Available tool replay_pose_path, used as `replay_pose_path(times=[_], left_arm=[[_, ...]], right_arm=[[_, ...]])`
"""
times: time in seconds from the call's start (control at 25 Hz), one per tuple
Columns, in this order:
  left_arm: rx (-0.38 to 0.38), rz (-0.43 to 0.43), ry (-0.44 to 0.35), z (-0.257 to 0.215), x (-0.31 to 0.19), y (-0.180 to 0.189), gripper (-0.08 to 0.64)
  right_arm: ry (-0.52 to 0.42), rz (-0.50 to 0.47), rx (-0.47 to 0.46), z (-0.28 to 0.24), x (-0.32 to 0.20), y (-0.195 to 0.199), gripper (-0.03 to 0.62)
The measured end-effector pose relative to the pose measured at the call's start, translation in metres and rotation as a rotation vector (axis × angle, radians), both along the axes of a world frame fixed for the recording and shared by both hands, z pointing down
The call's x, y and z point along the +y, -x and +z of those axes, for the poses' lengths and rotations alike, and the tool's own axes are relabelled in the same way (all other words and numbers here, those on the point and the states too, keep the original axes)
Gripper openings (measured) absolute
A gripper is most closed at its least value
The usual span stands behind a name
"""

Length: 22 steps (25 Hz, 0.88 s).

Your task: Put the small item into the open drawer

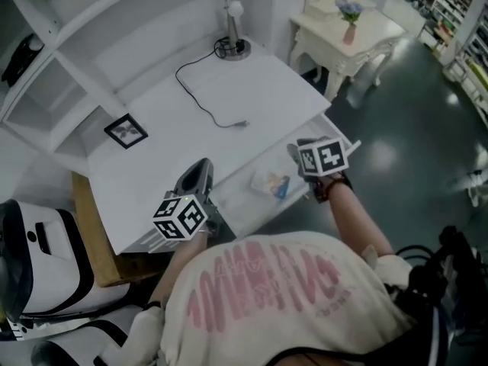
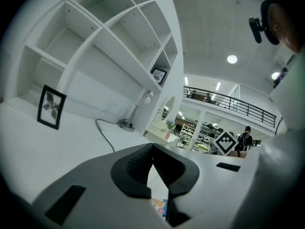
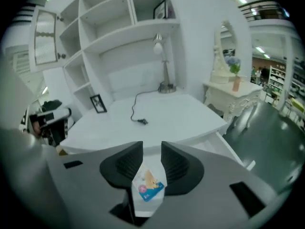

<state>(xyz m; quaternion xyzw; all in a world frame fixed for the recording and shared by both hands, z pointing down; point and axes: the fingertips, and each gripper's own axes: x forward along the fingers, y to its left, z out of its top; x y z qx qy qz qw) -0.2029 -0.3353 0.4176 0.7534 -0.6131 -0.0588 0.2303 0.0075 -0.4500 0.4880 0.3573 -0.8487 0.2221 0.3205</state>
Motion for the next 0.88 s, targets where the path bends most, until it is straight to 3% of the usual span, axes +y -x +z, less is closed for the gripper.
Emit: replay_pose_path(times=[0.16,0.36,0.52,0.88], left_arm=[[-0.029,0.027,-0.081,-0.037,0.009,0.000,0.029],[-0.030,0.110,-0.148,-0.067,0.040,-0.014,0.029],[-0.029,0.146,-0.151,-0.068,0.076,-0.017,0.029],[-0.023,0.191,-0.133,-0.062,0.180,-0.021,0.029]], right_arm=[[-0.165,0.120,-0.257,-0.085,0.018,-0.002,0.080],[-0.397,0.157,-0.329,-0.150,0.060,-0.007,0.049],[-0.407,0.196,-0.392,-0.165,0.104,-0.011,0.040],[-0.412,0.262,-0.368,-0.159,0.219,-0.022,0.020]])
